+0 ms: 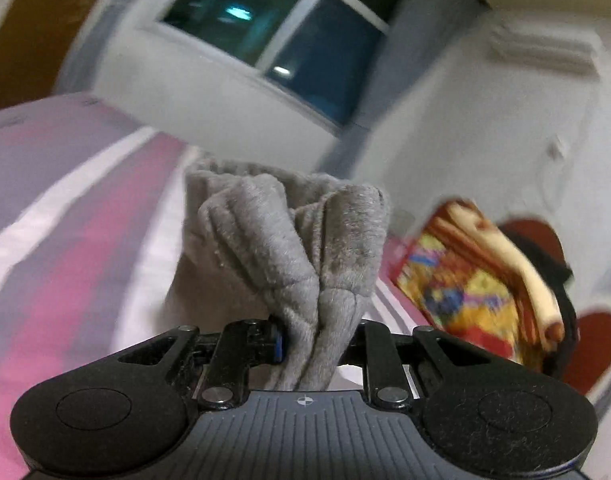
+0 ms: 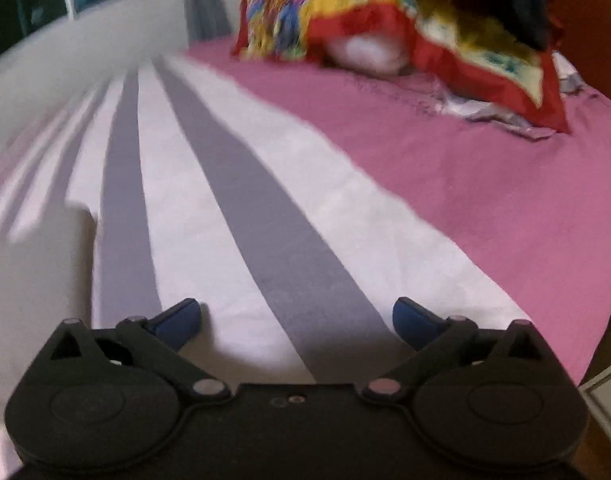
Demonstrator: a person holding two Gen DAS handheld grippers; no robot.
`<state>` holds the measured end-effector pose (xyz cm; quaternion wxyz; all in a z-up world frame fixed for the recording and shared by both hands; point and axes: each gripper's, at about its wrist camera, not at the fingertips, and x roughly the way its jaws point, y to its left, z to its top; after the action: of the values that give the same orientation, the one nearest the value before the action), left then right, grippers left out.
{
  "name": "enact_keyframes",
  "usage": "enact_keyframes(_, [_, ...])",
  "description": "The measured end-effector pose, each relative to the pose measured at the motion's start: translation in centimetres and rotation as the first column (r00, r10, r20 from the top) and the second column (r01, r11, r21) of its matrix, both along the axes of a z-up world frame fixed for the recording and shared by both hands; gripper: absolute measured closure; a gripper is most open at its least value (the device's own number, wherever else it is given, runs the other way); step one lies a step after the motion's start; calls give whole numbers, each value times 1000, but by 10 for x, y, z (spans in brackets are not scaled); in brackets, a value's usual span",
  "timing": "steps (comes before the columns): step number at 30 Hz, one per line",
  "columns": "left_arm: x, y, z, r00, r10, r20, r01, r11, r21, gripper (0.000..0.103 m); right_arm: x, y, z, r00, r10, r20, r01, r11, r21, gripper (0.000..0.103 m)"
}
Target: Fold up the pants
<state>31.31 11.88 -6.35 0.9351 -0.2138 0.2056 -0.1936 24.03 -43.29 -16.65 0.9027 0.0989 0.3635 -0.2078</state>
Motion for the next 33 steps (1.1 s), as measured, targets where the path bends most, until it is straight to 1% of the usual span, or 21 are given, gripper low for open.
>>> enact_keyframes(2, [6,-44,9,997,-80,3,79,993,84,84,-4,2,1,1000,26,3,-26,999,-25,0])
enact_keyframes(4, [16,-80,14,989,-148,-10,148,977,156,84,-9,-1,3,1000,3,13,-2,999,-46,0])
enact_keyframes(6, [15,-120,7,974,-223,-38,226,954,197,84,-12,-8,4,999,-17,31,17,1000,-14,0])
enact_keyframes(8, [16,-162,-4,956,-284,-71,293,924,244,84,-14,-12,5,999,-14,45,13,1000,17,0])
enact_keyframes(11, [3,-210,-21,939,-324,-110,343,884,319,84,-18,-16,6,998,-11,65,9,999,40,0])
enact_keyframes(12, [3,-226,-33,935,-335,-114,354,872,340,84,-19,-17,6,997,-15,76,11,999,49,0])
enact_keyframes(14, [-2,-248,-41,927,-355,-117,372,847,379,84,-21,-17,6,997,-17,80,12,998,61,0])
enact_keyframes(16, [-2,-268,-43,921,-375,-111,385,824,415,84,-18,-18,5,998,-13,69,9,998,60,0])
enact_keyframes(19, [-5,-286,-46,912,-393,-117,400,791,463,84,-15,-16,3,998,-11,56,9,999,47,0])
enact_keyframes(21, [-7,-291,-51,907,-406,-112,407,774,485,83,-14,-16,2,999,-12,51,10,999,43,0])
enact_keyframes(22, [-9,-295,-52,904,-414,-110,409,756,512,83,-13,-16,2,999,-13,51,10,999,45,0])
enact_keyframes(24, [-16,-305,-58,893,-438,-107,416,708,571,83,-13,-16,1,998,-14,54,12,999,47,0])
enact_keyframes(26, [-19,-315,-62,882,-457,-116,429,674,602,83,-12,-16,1,998,-17,54,14,999,47,0])
enact_keyframes(27, [-20,-318,-65,878,-462,-125,435,662,610,78,-11,-17,1,998,-17,54,15,999,46,0])
enact_keyframes(29, [-22,-325,-72,861,-482,-164,469,626,623,68,-11,-16,1,998,-20,55,18,999,46,0])
enact_keyframes(30, [-23,-326,-75,858,-487,-160,468,616,634,59,-12,-16,1,998,-22,58,19,999,49,0])
enact_keyframes(31, [-25,-326,-74,855,-495,-155,471,615,632,51,-12,-17,0,998,-24,60,20,998,53,0])
enact_keyframes(32, [-25,-325,-72,853,-498,-156,481,634,605,37,-13,-17,0,998,-25,63,22,998,57,0])
enact_keyframes(33, [-24,-323,-70,853,-496,-161,490,656,574,33,-13,-18,1,998,-26,64,22,998,60,0])
